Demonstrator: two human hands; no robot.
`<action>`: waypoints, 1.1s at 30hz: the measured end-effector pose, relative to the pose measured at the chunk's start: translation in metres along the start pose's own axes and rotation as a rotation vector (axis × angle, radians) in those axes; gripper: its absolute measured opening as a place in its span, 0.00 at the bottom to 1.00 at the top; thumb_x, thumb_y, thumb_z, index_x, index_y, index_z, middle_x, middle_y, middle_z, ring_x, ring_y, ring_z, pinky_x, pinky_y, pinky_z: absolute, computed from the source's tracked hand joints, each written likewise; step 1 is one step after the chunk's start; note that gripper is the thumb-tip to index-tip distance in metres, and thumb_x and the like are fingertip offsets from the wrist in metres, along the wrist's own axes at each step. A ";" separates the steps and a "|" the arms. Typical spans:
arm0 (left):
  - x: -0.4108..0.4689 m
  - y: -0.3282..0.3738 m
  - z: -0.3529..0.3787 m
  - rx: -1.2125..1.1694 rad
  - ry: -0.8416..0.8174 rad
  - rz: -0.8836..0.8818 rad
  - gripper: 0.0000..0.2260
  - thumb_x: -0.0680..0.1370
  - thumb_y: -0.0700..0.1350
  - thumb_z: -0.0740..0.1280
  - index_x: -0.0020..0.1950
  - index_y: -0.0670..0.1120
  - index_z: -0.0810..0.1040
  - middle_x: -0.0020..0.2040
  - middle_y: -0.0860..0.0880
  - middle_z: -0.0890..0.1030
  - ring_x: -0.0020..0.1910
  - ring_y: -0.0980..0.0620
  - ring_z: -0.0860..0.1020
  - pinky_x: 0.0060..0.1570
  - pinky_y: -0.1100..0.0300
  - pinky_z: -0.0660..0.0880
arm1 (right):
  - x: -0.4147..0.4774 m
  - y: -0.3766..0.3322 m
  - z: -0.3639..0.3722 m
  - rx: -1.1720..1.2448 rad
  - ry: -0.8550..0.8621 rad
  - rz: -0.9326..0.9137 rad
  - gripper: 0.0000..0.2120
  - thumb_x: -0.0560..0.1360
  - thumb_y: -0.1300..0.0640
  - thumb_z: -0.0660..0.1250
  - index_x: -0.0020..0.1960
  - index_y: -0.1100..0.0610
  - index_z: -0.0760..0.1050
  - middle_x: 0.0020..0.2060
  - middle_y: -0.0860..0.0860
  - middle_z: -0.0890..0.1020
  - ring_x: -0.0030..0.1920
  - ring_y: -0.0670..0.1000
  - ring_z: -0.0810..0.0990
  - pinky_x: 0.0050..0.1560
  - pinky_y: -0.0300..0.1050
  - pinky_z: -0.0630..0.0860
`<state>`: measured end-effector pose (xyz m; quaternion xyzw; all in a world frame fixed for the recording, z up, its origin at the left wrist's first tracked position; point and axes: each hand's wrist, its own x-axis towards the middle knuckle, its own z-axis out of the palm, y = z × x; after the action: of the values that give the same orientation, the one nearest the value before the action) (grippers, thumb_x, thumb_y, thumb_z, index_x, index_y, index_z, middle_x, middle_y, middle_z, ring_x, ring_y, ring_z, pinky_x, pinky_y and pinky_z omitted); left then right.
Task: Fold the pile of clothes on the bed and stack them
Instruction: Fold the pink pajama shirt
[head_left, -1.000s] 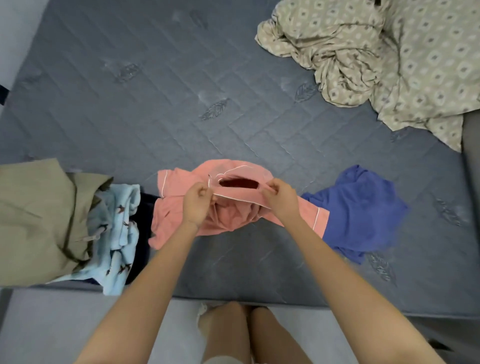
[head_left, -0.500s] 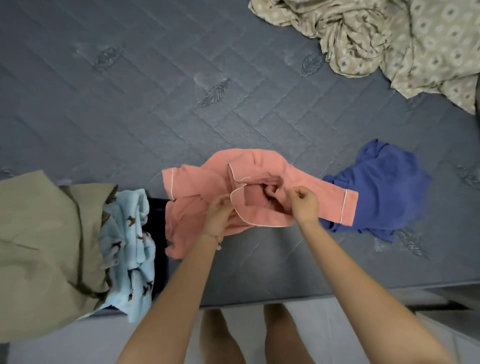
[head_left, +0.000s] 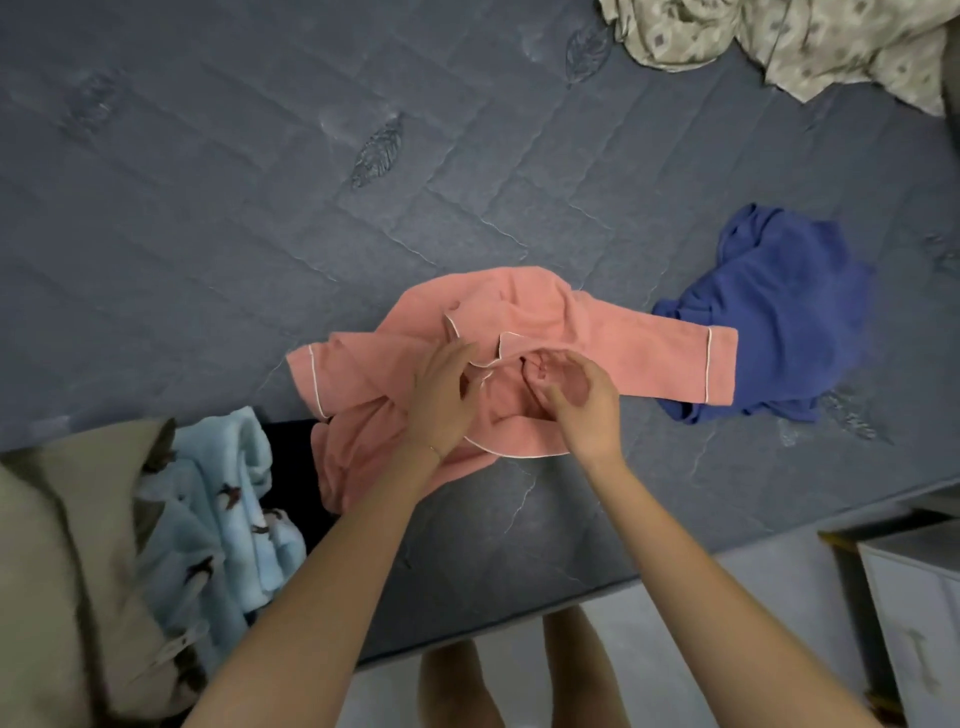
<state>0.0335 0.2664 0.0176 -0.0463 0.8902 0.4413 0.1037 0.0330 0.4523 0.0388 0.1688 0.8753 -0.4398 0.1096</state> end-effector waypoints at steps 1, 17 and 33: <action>0.008 0.002 0.008 0.075 -0.009 0.033 0.18 0.76 0.43 0.63 0.65 0.44 0.76 0.64 0.45 0.76 0.66 0.40 0.70 0.68 0.43 0.65 | 0.000 0.006 -0.001 0.007 0.023 0.021 0.24 0.69 0.48 0.72 0.63 0.54 0.77 0.59 0.50 0.81 0.62 0.52 0.76 0.67 0.53 0.70; 0.050 0.026 0.039 0.208 -0.078 0.006 0.13 0.82 0.48 0.60 0.61 0.48 0.81 0.56 0.47 0.83 0.56 0.44 0.79 0.53 0.51 0.73 | -0.028 0.059 0.009 0.560 0.015 0.589 0.08 0.76 0.58 0.71 0.53 0.55 0.73 0.44 0.52 0.80 0.41 0.47 0.79 0.47 0.41 0.78; 0.016 0.192 -0.108 -0.471 0.401 -0.027 0.11 0.79 0.36 0.64 0.42 0.51 0.78 0.33 0.57 0.78 0.35 0.62 0.75 0.41 0.66 0.72 | 0.001 -0.138 -0.103 0.611 -0.007 0.107 0.12 0.79 0.66 0.63 0.41 0.55 0.65 0.37 0.50 0.70 0.37 0.43 0.69 0.40 0.34 0.68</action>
<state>-0.0307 0.2972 0.2272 -0.1672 0.7655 0.6160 -0.0817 -0.0262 0.4587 0.1997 0.2384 0.6920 -0.6767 0.0799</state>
